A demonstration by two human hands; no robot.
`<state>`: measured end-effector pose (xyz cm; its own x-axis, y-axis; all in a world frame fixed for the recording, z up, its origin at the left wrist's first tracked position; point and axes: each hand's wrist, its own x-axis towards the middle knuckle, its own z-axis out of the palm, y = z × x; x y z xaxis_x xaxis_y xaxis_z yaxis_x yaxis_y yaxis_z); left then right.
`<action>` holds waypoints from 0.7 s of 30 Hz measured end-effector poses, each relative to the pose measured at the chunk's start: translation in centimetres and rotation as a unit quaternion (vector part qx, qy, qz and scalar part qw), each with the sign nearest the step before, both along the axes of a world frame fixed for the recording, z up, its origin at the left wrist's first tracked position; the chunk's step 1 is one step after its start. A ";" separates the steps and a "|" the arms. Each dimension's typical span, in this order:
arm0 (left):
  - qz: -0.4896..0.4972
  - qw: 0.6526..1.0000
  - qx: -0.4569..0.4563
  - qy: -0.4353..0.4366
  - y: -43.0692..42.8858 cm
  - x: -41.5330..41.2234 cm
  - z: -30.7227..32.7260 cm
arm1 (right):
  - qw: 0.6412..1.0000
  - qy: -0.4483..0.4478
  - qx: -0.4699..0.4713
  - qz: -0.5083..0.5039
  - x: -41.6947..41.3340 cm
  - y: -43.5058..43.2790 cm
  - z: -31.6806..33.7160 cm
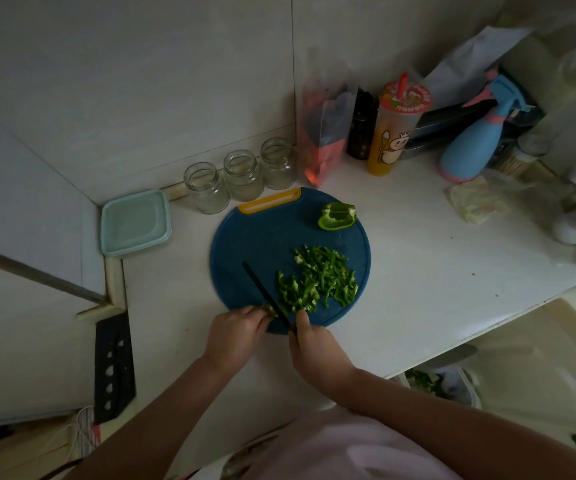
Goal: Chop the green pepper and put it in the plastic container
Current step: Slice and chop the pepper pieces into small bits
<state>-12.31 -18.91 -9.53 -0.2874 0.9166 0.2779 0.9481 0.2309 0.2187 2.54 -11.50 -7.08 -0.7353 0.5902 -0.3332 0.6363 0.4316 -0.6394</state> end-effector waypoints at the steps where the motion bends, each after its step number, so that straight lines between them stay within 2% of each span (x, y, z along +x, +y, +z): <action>1: 0.000 1.000 0.000 0.003 0.0 0.0 0.0 | 1.000 -0.003 0.008 0.005 0.0 -0.1 -0.1; 10: -0.005 1.000 0.019 0.022 0.2 0.0 -0.2 | 1.000 0.006 -0.018 -0.010 -0.7 -0.2 -0.5; 21: -0.030 0.999 0.035 0.017 -0.5 -0.5 -1.4 | 0.999 -0.023 -0.012 0.044 -1.1 0.5 -0.5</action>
<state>-12.84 -19.45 -10.89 -0.2211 0.9103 0.3499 0.9671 0.1582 0.1994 1.40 -11.00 -7.60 -0.7669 0.5160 -0.3815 0.6263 0.4722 -0.6203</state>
